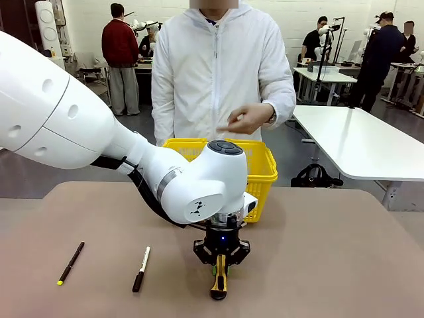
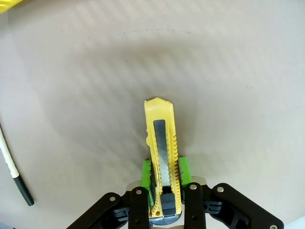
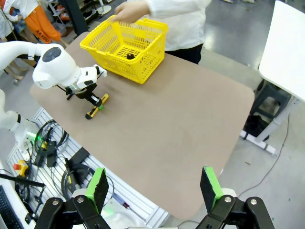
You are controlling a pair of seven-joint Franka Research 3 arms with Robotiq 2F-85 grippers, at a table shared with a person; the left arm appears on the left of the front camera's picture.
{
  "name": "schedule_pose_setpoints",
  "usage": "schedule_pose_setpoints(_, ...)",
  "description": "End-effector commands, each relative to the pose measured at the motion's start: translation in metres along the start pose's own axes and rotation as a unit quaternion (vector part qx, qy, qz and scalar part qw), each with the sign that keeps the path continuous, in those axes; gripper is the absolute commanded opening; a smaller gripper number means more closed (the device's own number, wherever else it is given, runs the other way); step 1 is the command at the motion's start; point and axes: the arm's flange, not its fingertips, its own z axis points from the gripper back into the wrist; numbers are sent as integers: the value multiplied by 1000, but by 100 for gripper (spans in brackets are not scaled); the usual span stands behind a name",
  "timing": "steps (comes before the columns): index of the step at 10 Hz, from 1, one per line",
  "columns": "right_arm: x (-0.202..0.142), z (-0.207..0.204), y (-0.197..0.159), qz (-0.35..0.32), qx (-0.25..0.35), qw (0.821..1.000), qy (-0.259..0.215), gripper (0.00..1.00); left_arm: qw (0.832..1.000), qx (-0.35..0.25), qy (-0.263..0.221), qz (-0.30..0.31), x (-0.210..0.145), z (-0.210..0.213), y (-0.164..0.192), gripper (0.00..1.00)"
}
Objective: Place the items the person wants into the basket.
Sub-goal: Pick up the item the person points to and place it in the Market Basket.
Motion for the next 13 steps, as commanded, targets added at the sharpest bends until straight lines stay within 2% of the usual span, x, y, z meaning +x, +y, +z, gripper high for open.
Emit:
schedule_pose_setpoints(1,0,-2,1,6,11,1000,-5,100,1000,0,17,0,-2,-5,-1,0)
schedule_pose_setpoints(2,0,-2,1,6,11,1000,-5,100,1000,-2,28,-12,-2,3,1,0)
schedule_pose_setpoints(3,0,-2,1,6,11,1000,-5,100,999,-5,38,-20,-2,32,3,0)
schedule_pose_setpoints(5,0,-2,1,6,11,1000,-5,100,999,9,22,-46,-6,124,12,0)
schedule_pose_setpoints(8,0,-2,1,6,11,1000,-5,100,998,2,9,-69,-2,219,15,0)
schedule_pose_setpoints(10,0,-2,1,6,11,1000,-5,100,997,-9,1,-76,3,248,17,0)
schedule_pose_setpoints(13,0,-2,1,6,11,1000,-5,100,998,-9,-15,-67,0,257,20,0)
